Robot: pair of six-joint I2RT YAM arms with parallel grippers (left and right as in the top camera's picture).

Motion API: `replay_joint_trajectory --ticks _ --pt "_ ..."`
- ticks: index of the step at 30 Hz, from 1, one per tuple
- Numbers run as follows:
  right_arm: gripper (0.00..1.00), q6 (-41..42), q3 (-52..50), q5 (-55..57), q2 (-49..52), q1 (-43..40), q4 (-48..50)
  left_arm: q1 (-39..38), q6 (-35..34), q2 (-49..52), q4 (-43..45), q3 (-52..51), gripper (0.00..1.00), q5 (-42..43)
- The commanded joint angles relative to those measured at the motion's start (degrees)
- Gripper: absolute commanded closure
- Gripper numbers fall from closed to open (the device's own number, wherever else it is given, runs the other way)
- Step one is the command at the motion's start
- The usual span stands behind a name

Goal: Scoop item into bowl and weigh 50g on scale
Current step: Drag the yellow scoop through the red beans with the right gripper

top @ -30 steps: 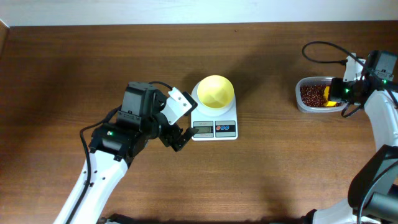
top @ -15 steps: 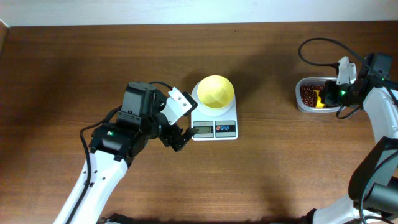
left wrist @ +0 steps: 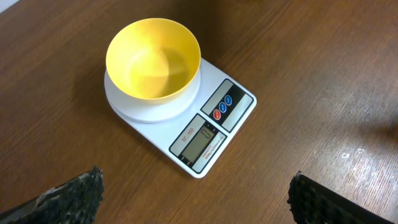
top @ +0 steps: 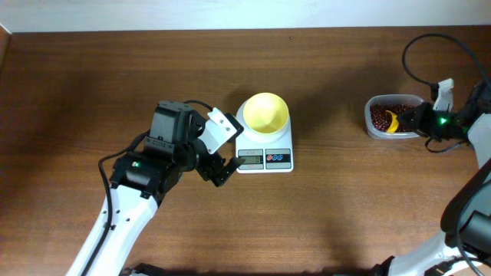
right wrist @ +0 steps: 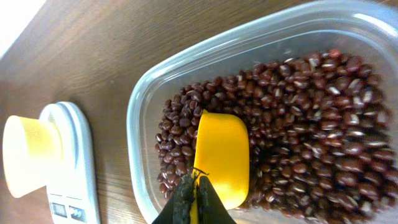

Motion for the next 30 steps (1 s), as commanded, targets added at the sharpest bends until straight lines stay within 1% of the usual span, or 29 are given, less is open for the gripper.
replay_joint_trajectory --ticks 1,11,19,30 --pt "0.96 1.75 -0.52 -2.38 2.97 -0.09 -1.27 0.24 0.72 -0.57 0.11 -0.37 0.01 1.03" --pt "0.96 1.75 -0.52 -2.40 2.95 -6.14 -4.57 0.24 0.72 -0.57 0.11 -0.37 0.01 1.03" --pt "0.96 1.73 -0.52 -2.34 2.95 -10.25 -4.76 0.24 0.72 -0.57 0.11 -0.37 0.01 1.03" --pt "0.96 1.68 -0.52 -2.12 2.95 -10.25 -4.72 0.24 0.72 -0.57 0.09 -0.37 0.01 1.03"
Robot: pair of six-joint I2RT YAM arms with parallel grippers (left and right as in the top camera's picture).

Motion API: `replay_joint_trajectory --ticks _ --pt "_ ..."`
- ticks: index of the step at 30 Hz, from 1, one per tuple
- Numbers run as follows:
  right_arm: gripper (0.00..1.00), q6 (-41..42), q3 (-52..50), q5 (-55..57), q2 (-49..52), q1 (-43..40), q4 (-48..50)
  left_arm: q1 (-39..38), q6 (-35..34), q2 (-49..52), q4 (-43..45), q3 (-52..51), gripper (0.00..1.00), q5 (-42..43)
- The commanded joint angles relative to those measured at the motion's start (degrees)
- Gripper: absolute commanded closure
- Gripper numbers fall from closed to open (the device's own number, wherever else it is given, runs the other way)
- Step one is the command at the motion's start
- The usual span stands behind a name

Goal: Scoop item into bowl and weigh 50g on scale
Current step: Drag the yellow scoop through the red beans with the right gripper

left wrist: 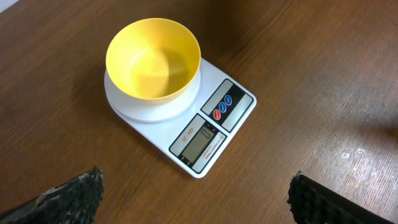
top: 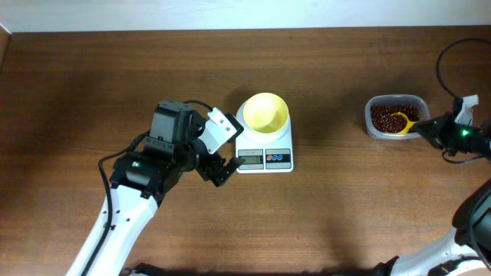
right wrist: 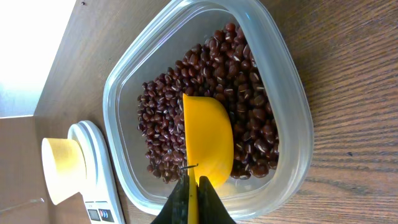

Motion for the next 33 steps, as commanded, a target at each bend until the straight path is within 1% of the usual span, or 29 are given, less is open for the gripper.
replay_joint_trajectory --ticks 1,12,22,33 --pt "0.96 -0.42 -0.63 2.75 0.98 -1.33 -0.92 0.24 0.72 -0.57 0.11 -0.37 0.01 1.01" --pt "0.96 -0.55 -0.61 2.25 0.98 -1.36 0.13 0.24 0.72 -0.57 0.09 -0.37 0.01 1.01" --pt "0.96 -0.37 0.61 -8.70 0.79 -3.96 0.92 0.24 0.72 -0.57 0.11 -0.37 0.01 1.01" --pt "0.96 -0.37 0.90 -14.36 0.79 -3.96 0.94 0.24 0.72 -0.57 0.09 -0.37 0.01 1.01"
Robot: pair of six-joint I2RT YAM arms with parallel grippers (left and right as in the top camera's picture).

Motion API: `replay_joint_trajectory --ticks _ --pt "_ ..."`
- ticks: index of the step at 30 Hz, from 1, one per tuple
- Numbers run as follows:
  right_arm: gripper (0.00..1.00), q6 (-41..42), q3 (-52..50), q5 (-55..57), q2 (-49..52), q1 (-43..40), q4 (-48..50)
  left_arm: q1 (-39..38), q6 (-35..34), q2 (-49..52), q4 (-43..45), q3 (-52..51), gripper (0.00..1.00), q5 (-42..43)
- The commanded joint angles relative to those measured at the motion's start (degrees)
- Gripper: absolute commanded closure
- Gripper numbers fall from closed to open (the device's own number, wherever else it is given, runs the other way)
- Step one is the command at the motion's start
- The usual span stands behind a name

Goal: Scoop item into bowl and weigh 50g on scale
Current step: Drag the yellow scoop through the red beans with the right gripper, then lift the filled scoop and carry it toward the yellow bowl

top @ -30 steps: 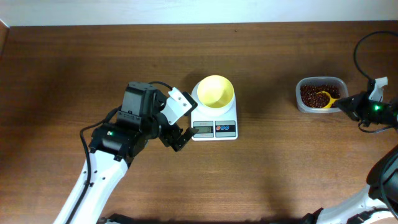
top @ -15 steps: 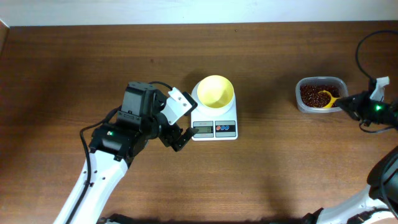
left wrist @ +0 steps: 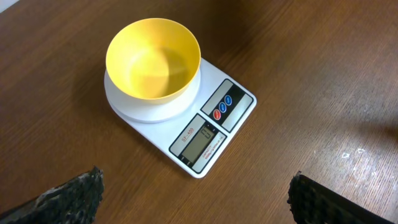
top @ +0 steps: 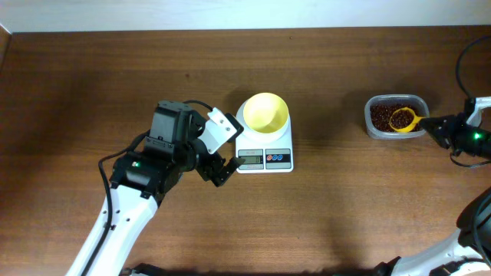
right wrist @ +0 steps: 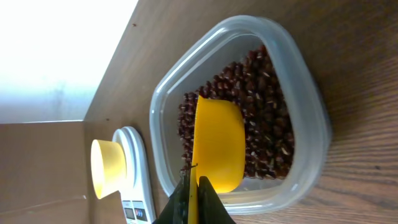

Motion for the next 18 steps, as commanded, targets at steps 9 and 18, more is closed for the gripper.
replay_joint_trajectory --ticks 9,18 --pt "0.96 -0.42 0.94 -7.28 0.72 -0.52 -0.02 0.24 0.72 -0.57 0.11 -0.37 0.01 1.01" --pt "0.96 -0.39 0.98 -13.99 0.72 -0.52 -0.02 0.24 0.72 -0.57 0.11 -0.37 0.01 1.01"
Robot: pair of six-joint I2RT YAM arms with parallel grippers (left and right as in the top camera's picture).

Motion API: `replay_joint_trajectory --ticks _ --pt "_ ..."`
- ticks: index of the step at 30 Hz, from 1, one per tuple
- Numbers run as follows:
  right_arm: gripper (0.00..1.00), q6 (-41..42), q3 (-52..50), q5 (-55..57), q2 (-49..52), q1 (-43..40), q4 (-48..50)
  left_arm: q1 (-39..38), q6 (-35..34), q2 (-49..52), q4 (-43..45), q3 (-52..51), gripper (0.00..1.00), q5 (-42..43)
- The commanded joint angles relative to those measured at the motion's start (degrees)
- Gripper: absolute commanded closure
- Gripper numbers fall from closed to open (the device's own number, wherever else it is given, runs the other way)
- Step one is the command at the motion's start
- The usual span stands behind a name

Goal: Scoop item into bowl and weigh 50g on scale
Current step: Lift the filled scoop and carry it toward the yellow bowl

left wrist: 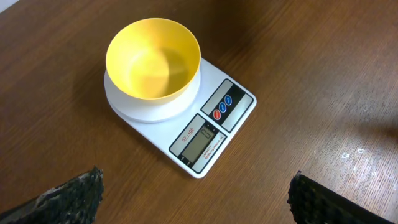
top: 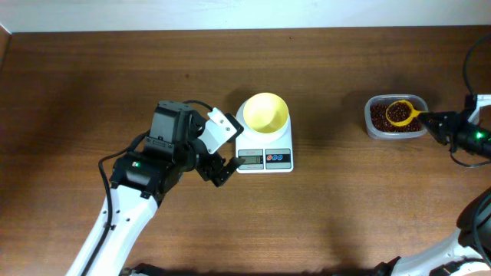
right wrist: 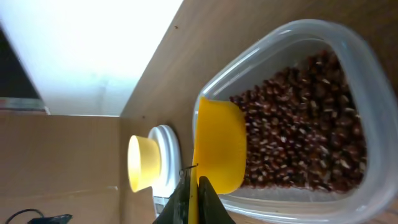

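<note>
An empty yellow bowl (top: 265, 112) (left wrist: 153, 59) sits on the white scale (top: 265, 157) (left wrist: 205, 134) at mid-table. My right gripper (top: 439, 123) (right wrist: 193, 199) is shut on the handle of a yellow scoop (top: 398, 113) (right wrist: 219, 144), which holds red beans and hangs over the clear tub of red beans (top: 377, 123) (right wrist: 298, 124) at the right. Just left of the scale's front corner, my left gripper (top: 219, 170) stands open with nothing between its fingers (left wrist: 71, 196).
Bare brown wood surrounds the scale. A cable loops at the table's right edge (top: 469, 65) near the right arm. A pale wall runs along the table's far edge (top: 230, 15).
The scoop sits a little higher and farther back over the tub, loaded with beans. The left arm, bowl and scale have not moved.
The scoop lay down among the beans in the tub, my right gripper shut on its handle. Then it had turned within the beans. Then it showed filled above the bean surface, and now it hangs higher over the tub. The left gripper stayed open by the scale throughout.
</note>
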Motion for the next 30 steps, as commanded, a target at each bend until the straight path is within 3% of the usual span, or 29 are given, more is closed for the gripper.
replay_joint_trajectory --ticks 1,20,30 --pt "0.96 -0.39 0.98 -5.84 0.70 -0.48 0.15 0.24 0.72 -0.57 0.09 -0.37 0.01 1.03" --pt "0.96 4.76 1.01 -7.37 -10.58 0.07 -1.66 0.24 0.72 -0.57 0.11 -0.37 0.01 1.03" --pt "0.96 4.76 0.98 -7.34 -10.78 13.16 -1.73 0.24 0.72 -0.57 0.09 -0.37 0.01 1.03"
